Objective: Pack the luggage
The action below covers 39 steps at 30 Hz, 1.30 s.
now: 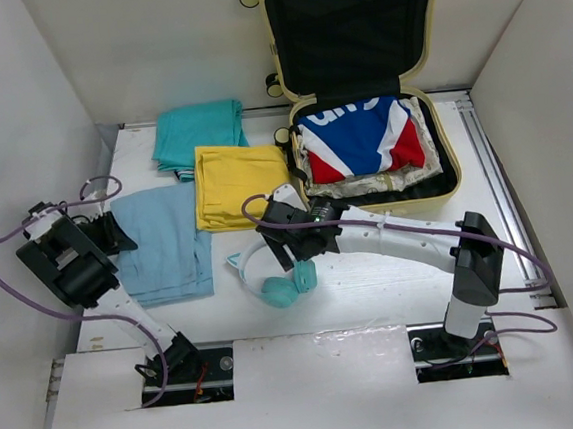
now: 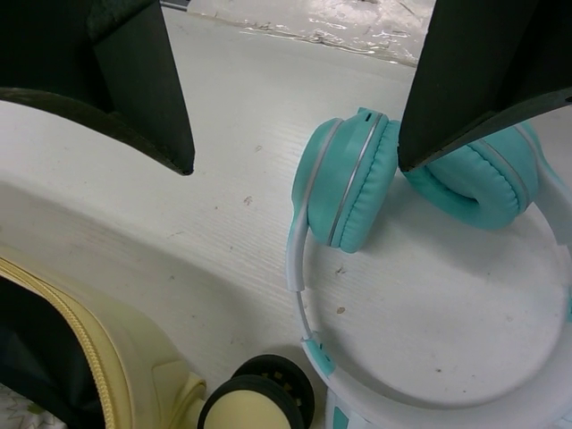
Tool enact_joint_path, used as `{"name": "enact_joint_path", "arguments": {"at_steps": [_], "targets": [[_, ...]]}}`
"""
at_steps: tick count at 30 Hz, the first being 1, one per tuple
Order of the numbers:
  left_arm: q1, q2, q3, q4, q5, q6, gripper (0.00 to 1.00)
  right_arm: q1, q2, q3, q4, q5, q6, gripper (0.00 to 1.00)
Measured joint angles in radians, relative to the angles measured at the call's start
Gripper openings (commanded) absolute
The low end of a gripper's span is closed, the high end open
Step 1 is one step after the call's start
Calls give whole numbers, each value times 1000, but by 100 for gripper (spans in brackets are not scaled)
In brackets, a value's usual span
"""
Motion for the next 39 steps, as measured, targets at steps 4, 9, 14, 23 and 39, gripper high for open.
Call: {"name": "enact_joint_path", "arguments": {"at_steps": [4, 9, 14, 23, 39], "targets": [[37, -34, 0, -90, 88, 29, 0, 0, 0, 0, -16, 23, 6, 99], [39, -95, 22, -191, 158, 60, 0, 0, 0, 0, -32, 50, 18, 99], [37, -150, 23, -216, 167, 61, 0, 0, -8, 0, -50, 77, 32, 99], [23, -182, 16, -193, 123, 49, 0, 0, -29, -7, -71, 111, 39, 99], [-58, -45, -61, 72, -163, -100, 53, 0, -33, -18, -117, 141, 75, 99]]}}
